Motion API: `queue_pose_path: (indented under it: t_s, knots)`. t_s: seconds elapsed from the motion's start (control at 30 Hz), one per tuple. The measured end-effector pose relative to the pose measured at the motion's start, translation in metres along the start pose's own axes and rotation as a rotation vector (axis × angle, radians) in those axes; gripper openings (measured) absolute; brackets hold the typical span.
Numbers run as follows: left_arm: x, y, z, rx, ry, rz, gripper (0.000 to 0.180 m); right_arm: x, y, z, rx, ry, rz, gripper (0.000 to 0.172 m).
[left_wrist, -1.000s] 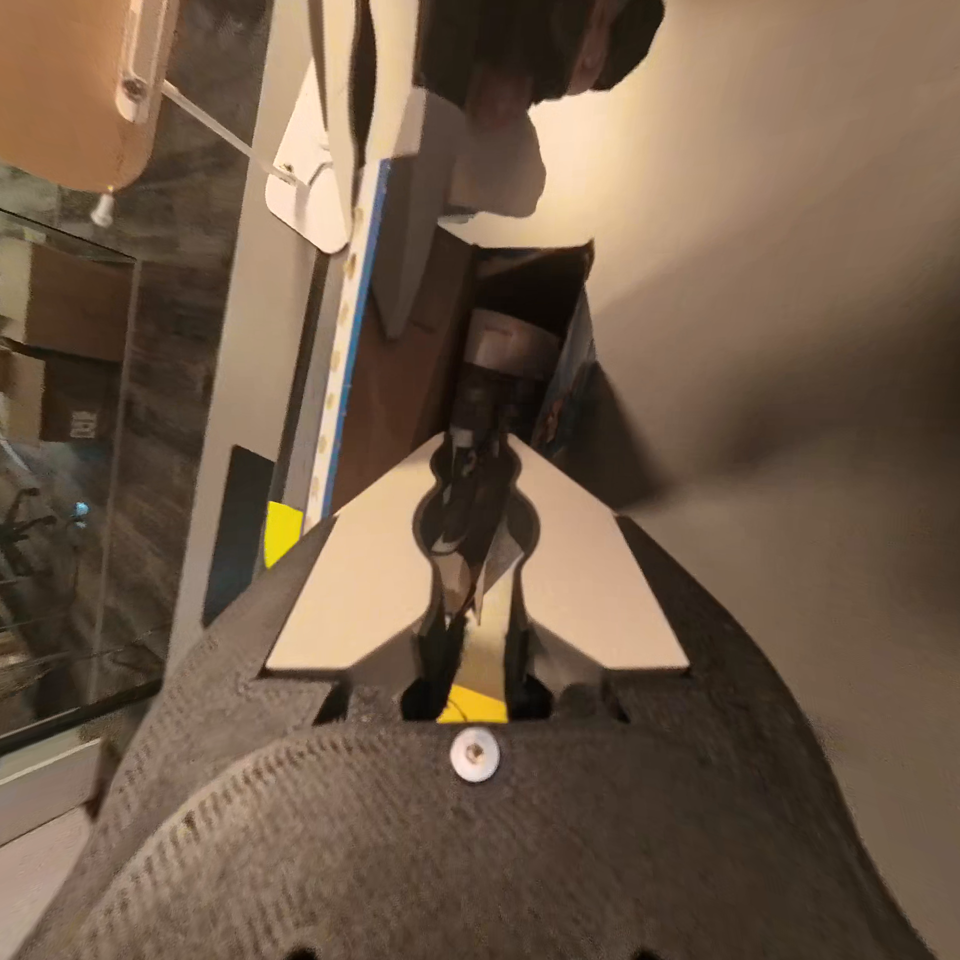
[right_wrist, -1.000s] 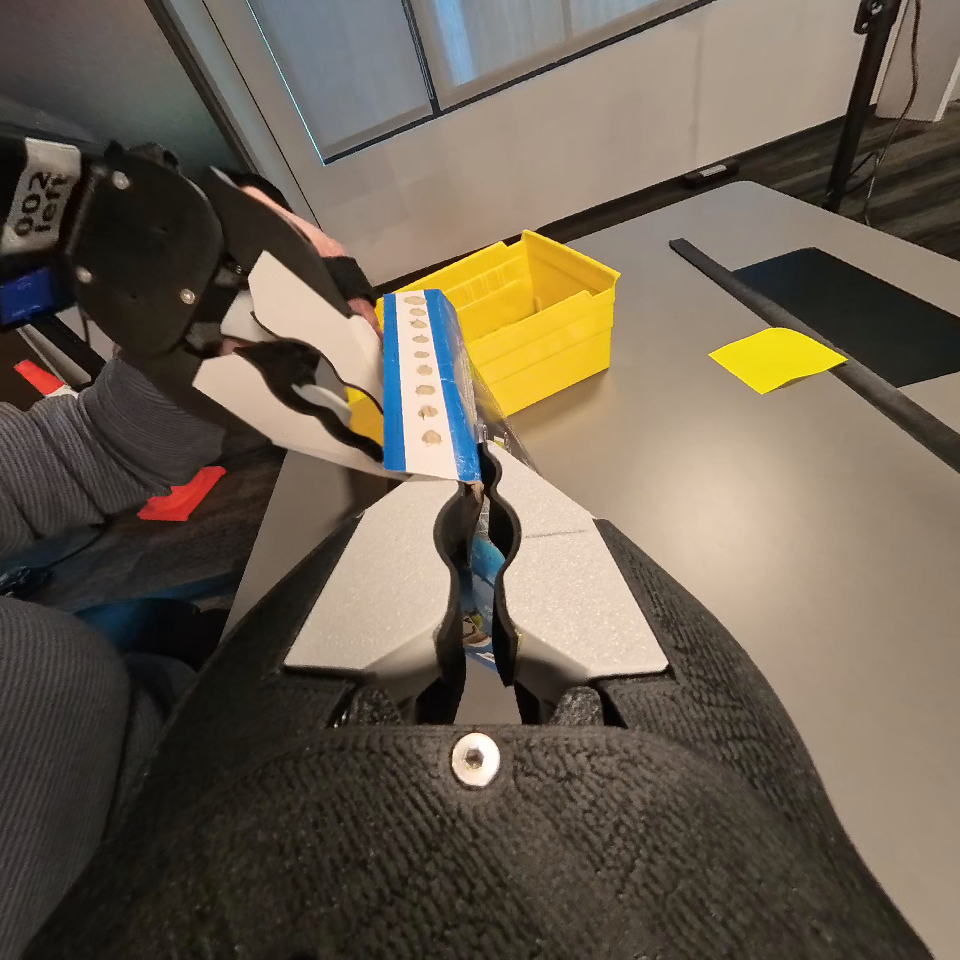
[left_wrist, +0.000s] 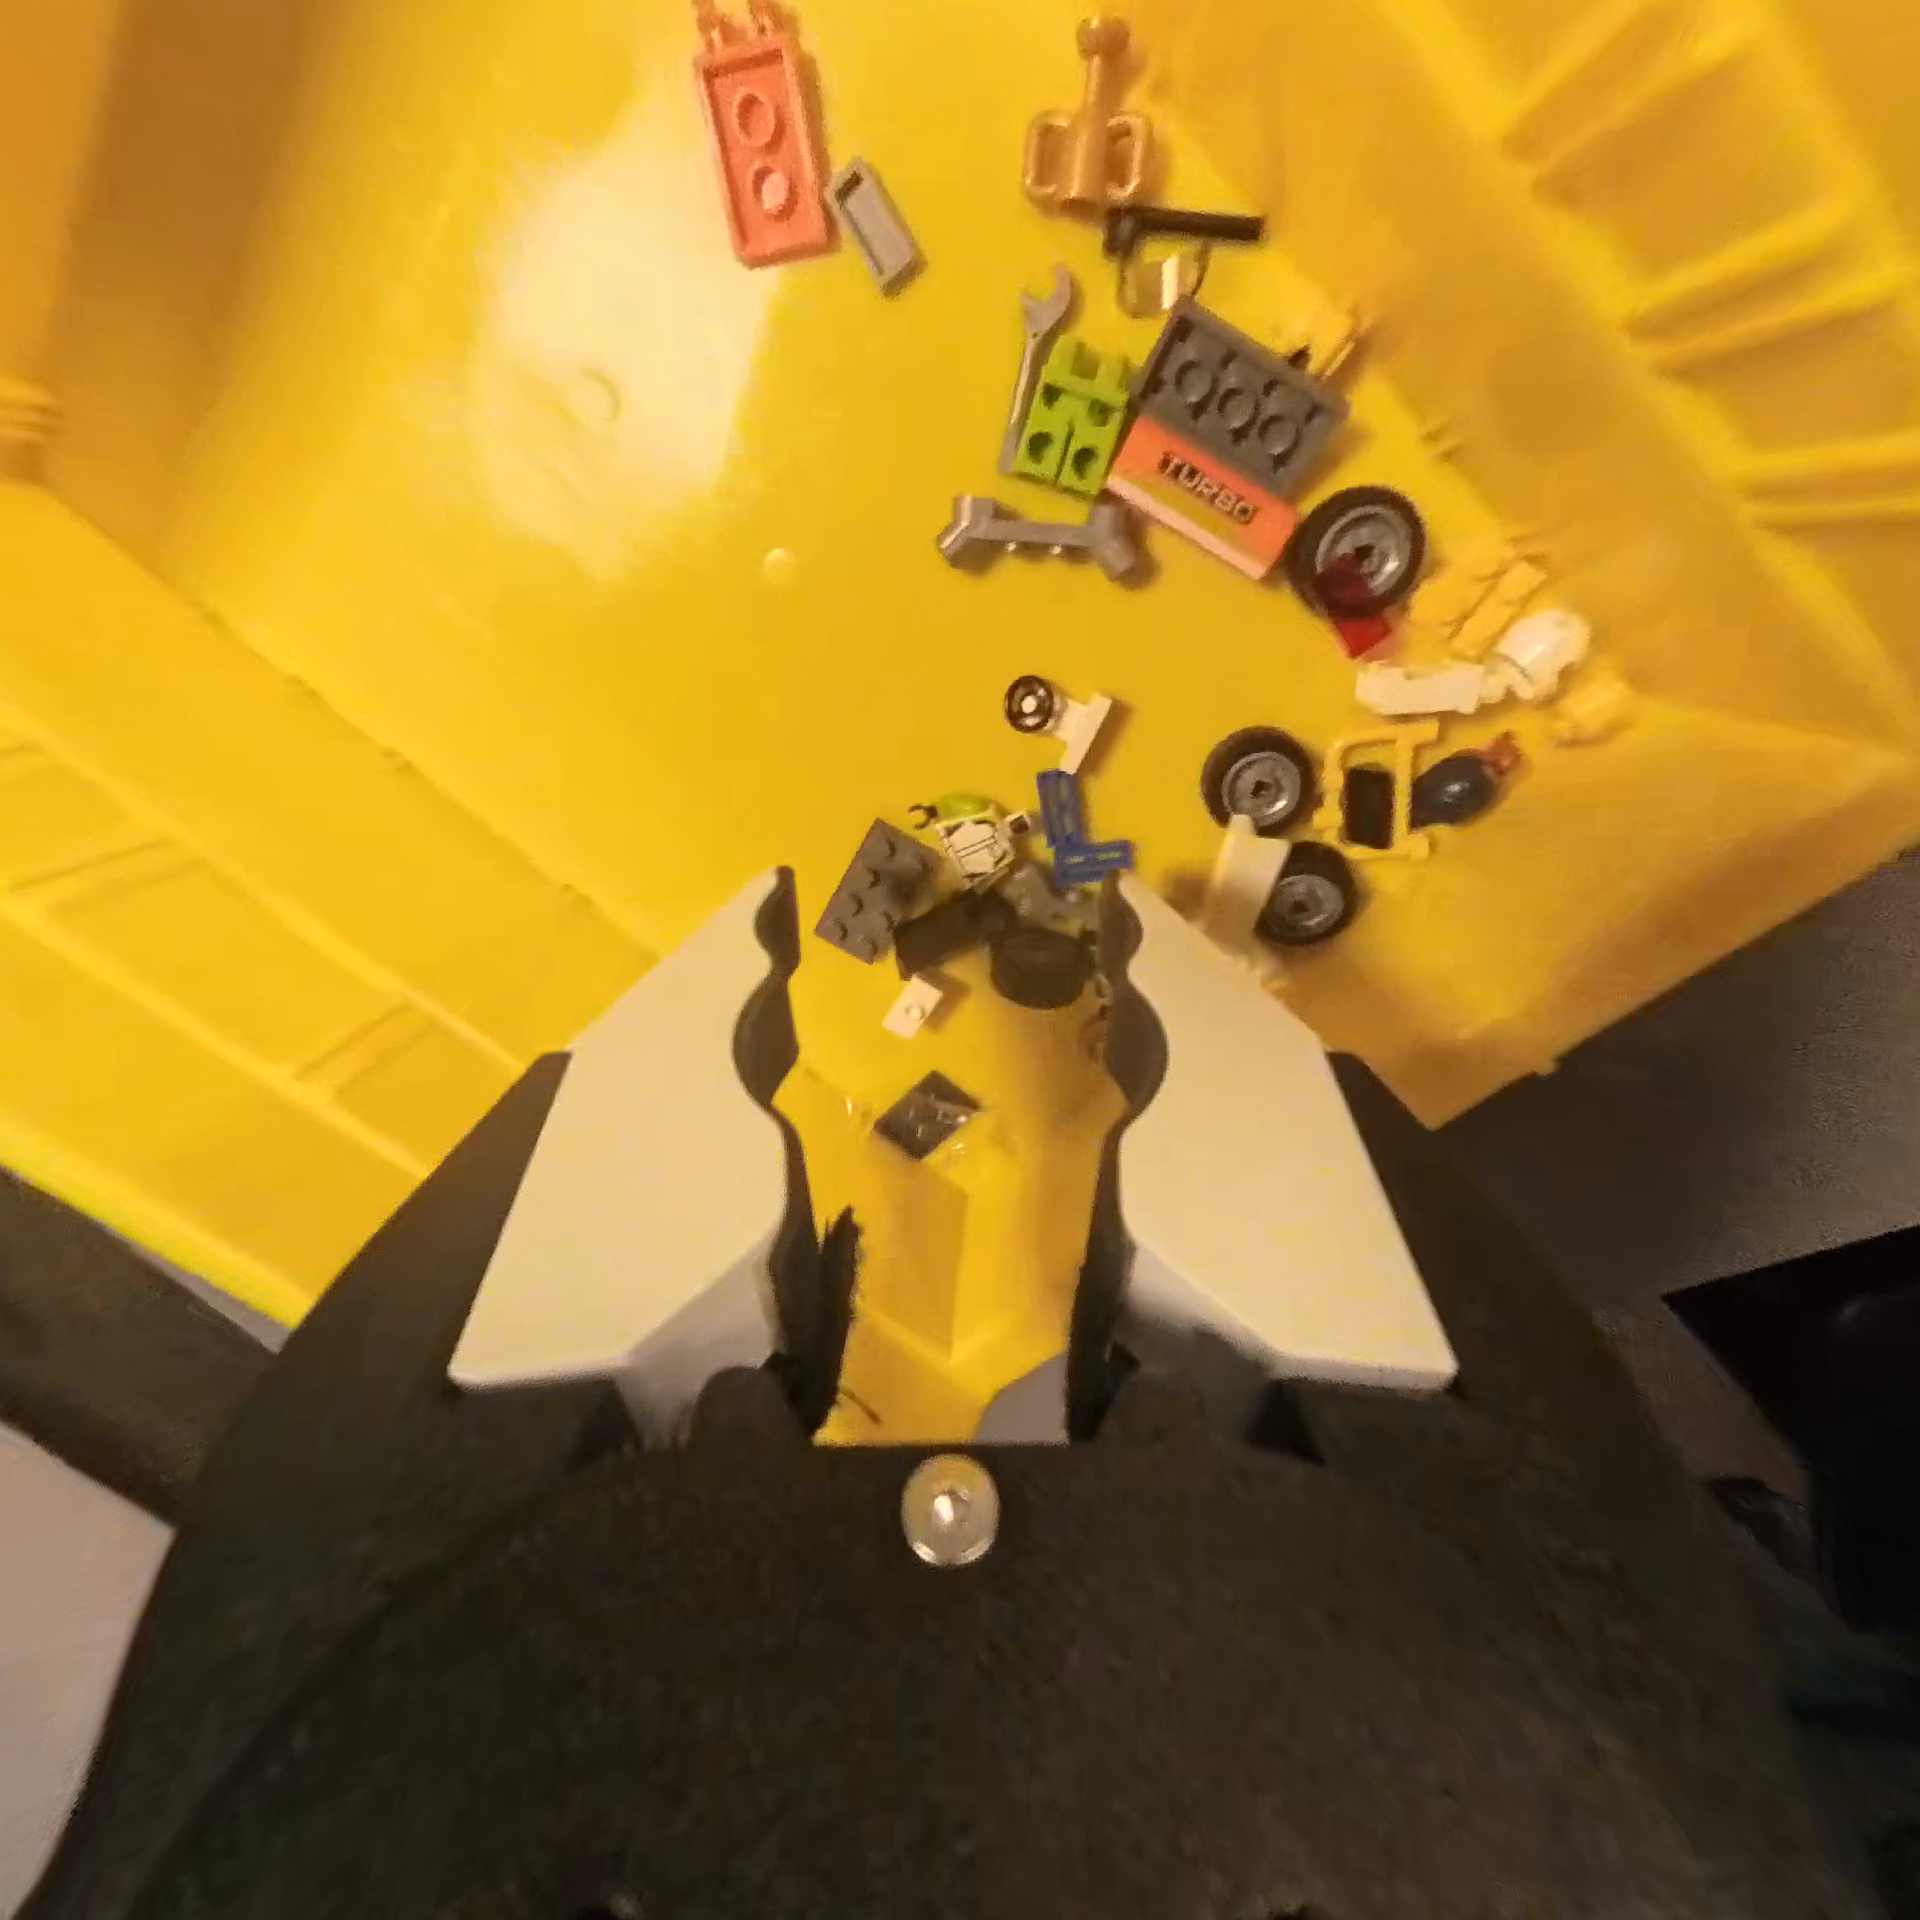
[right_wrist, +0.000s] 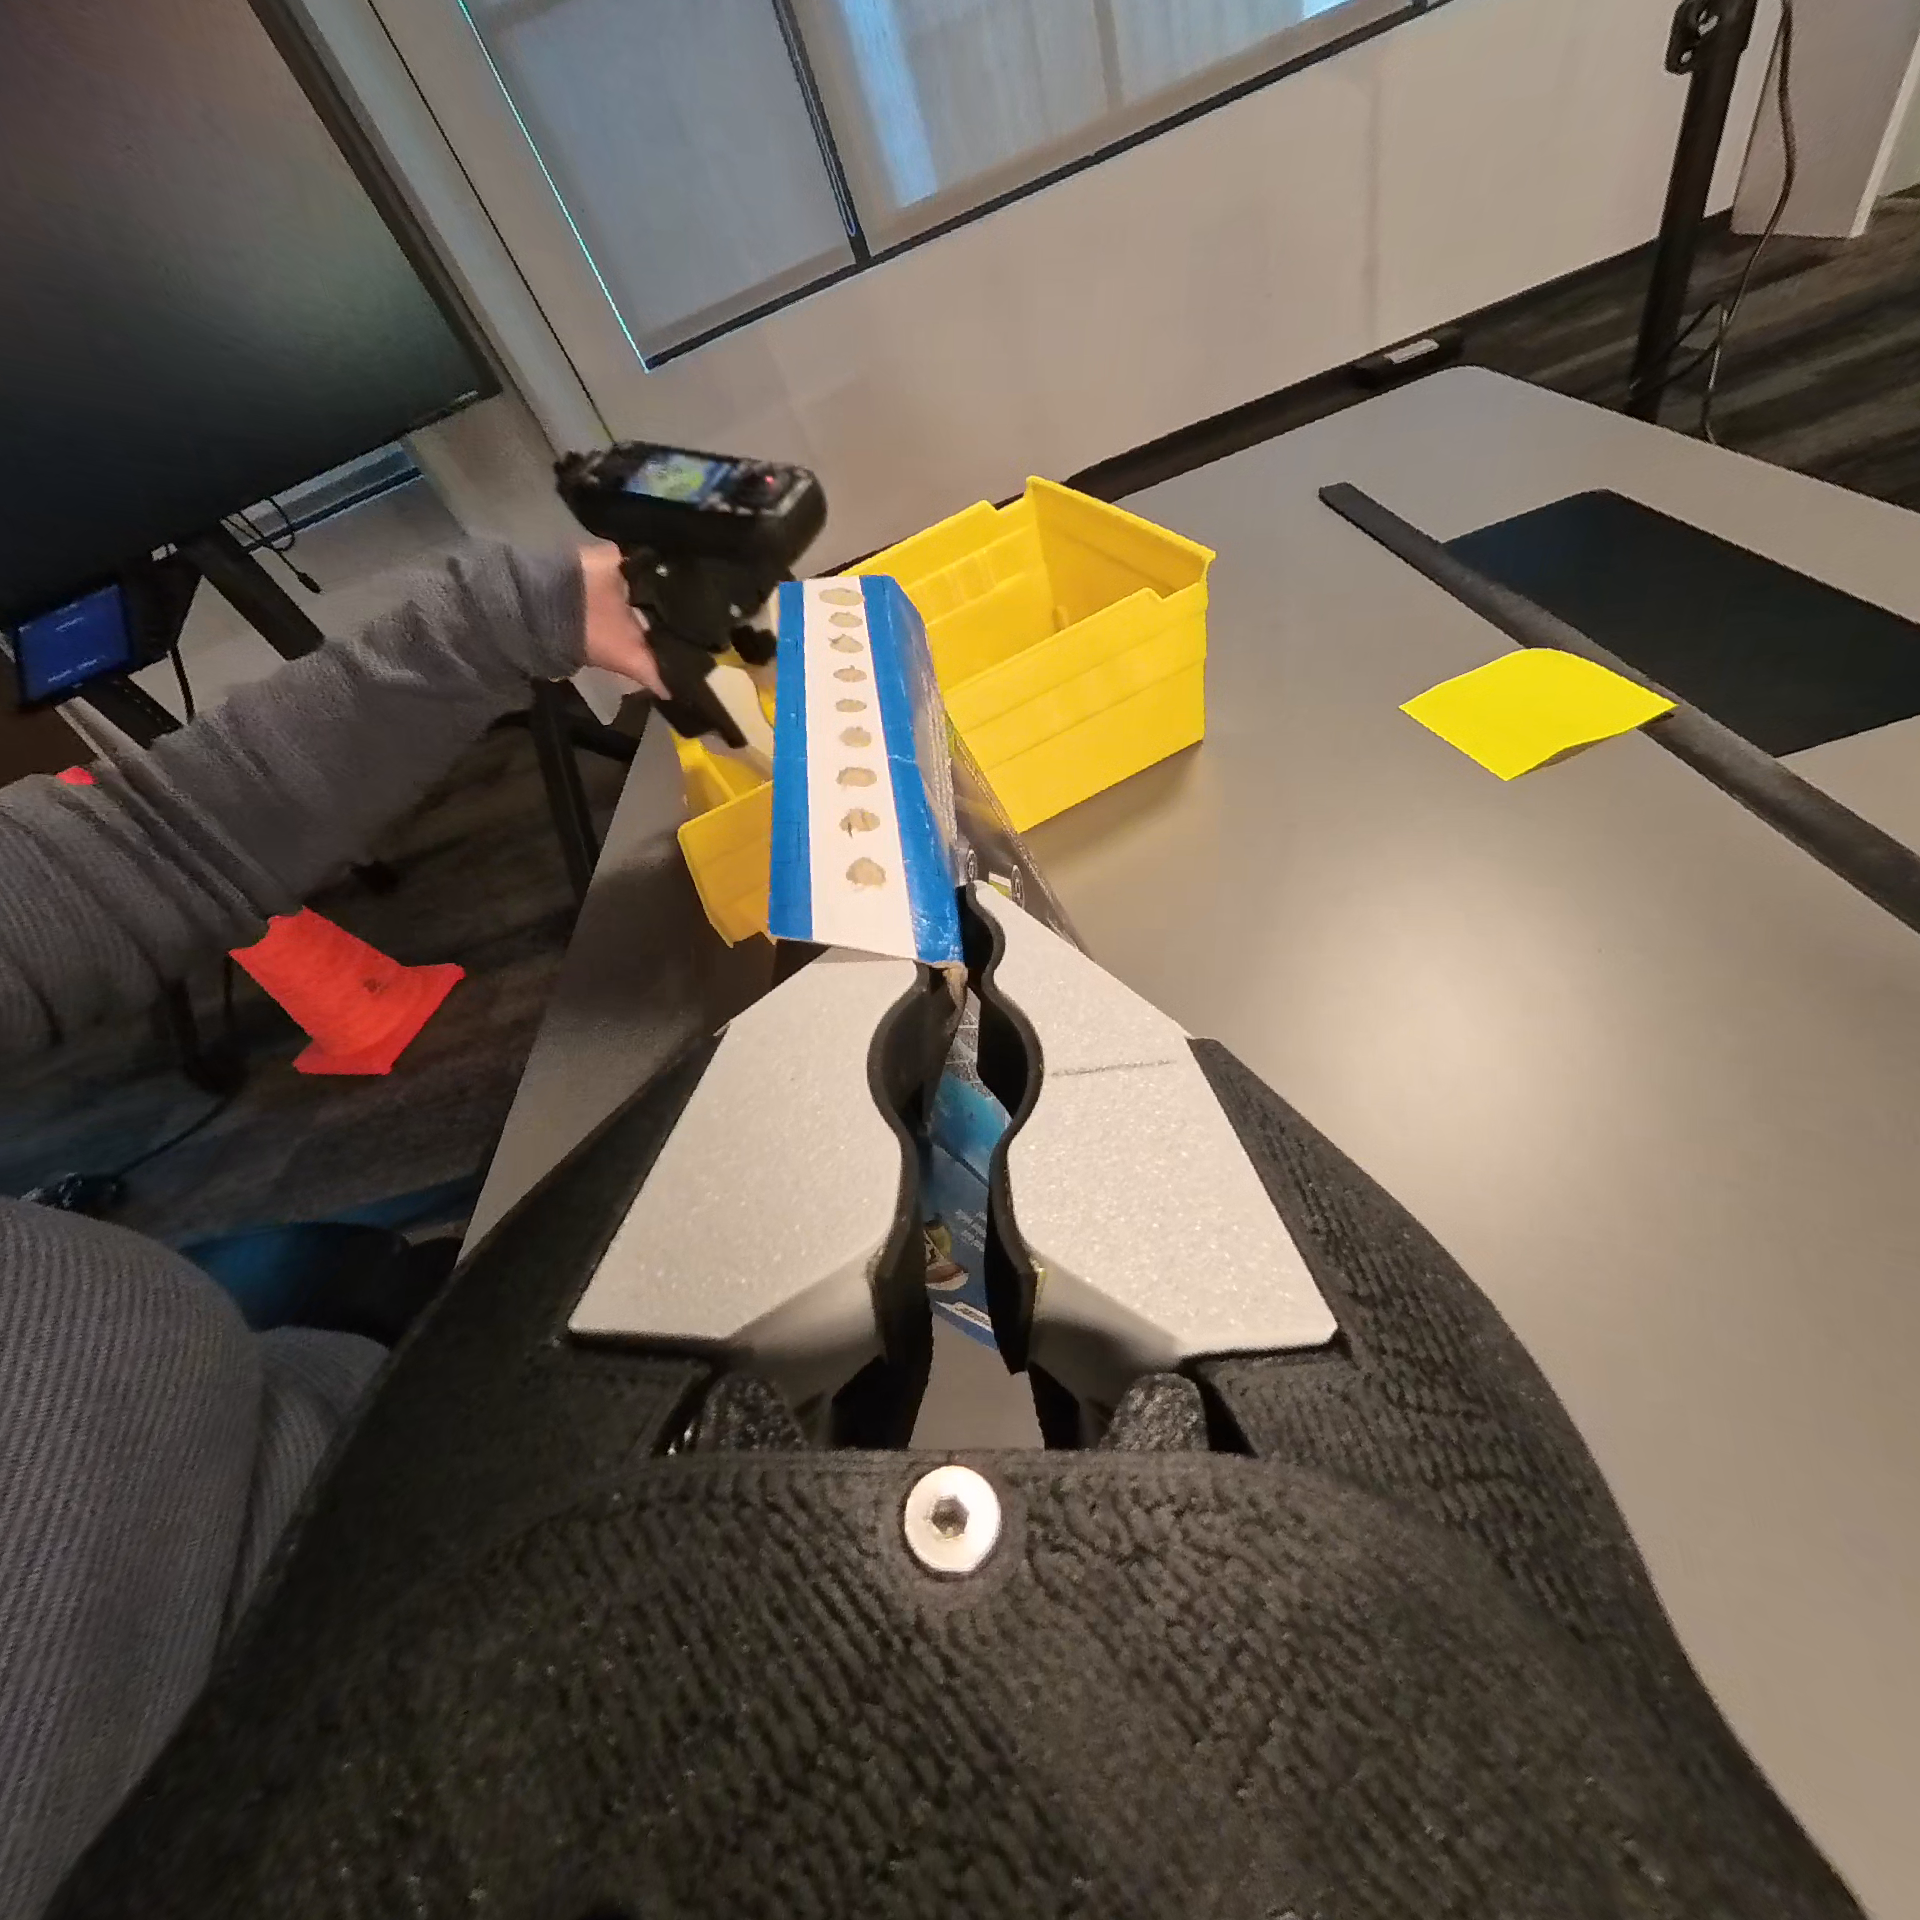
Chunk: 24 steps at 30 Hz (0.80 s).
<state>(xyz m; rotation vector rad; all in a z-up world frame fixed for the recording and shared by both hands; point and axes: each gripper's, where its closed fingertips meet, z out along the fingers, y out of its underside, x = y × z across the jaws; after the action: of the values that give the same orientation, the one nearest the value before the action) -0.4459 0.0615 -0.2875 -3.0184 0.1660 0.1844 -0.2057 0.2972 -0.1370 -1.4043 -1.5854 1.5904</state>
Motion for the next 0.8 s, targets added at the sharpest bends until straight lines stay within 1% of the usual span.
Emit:
queue_pose_path:
  t_s: [0.13,0.2,0.23,0.3,0.33,0.37,0.4,0.63,0.7,0.73,0.8]
  knots:
    - [-0.005,0.012,0.017,-0.090,0.030,-0.051,0.056,0.000,0.000,0.000,-0.001,-0.002,0.000,0.000]
    - [-0.001,0.009,0.021,-0.074,0.078,-0.092,0.056,0.000,0.000,0.000,-0.001,-0.003,0.000,0.000]
    - [-0.003,0.008,0.022,-0.063,0.077,-0.114,0.056,0.000,0.000,0.000,-0.001,-0.003,0.001,0.000]
    - [0.000,0.007,0.022,-0.058,0.114,-0.148,0.048,0.000,0.000,0.000,0.000,-0.005,0.002,0.000]
    - [0.003,0.007,0.023,-0.056,0.147,-0.167,0.041,-0.001,0.000,0.000,-0.001,-0.007,0.002,0.000]
    - [0.003,0.007,0.023,-0.054,0.148,-0.180,0.030,-0.001,0.000,0.000,-0.002,-0.007,0.001,0.000]
    - [-0.002,0.011,0.024,-0.069,0.114,-0.168,0.021,-0.001,0.000,0.000,-0.003,-0.008,0.000,0.000]
    - [-0.005,0.011,0.022,-0.071,0.014,-0.079,0.020,-0.003,0.001,0.000,-0.008,-0.009,-0.007,0.000]
    - [-0.010,0.001,0.011,-0.002,-0.046,-0.082,0.020,-0.002,0.000,0.000,-0.009,-0.006,-0.009,0.000]
    - [-0.013,-0.010,-0.002,0.073,-0.089,-0.081,0.020,-0.002,0.000,0.000,-0.009,-0.004,-0.011,0.000]
    - [-0.013,-0.042,-0.043,0.286,-0.198,-0.079,0.020,-0.002,0.000,0.000,-0.007,-0.002,-0.010,0.000]
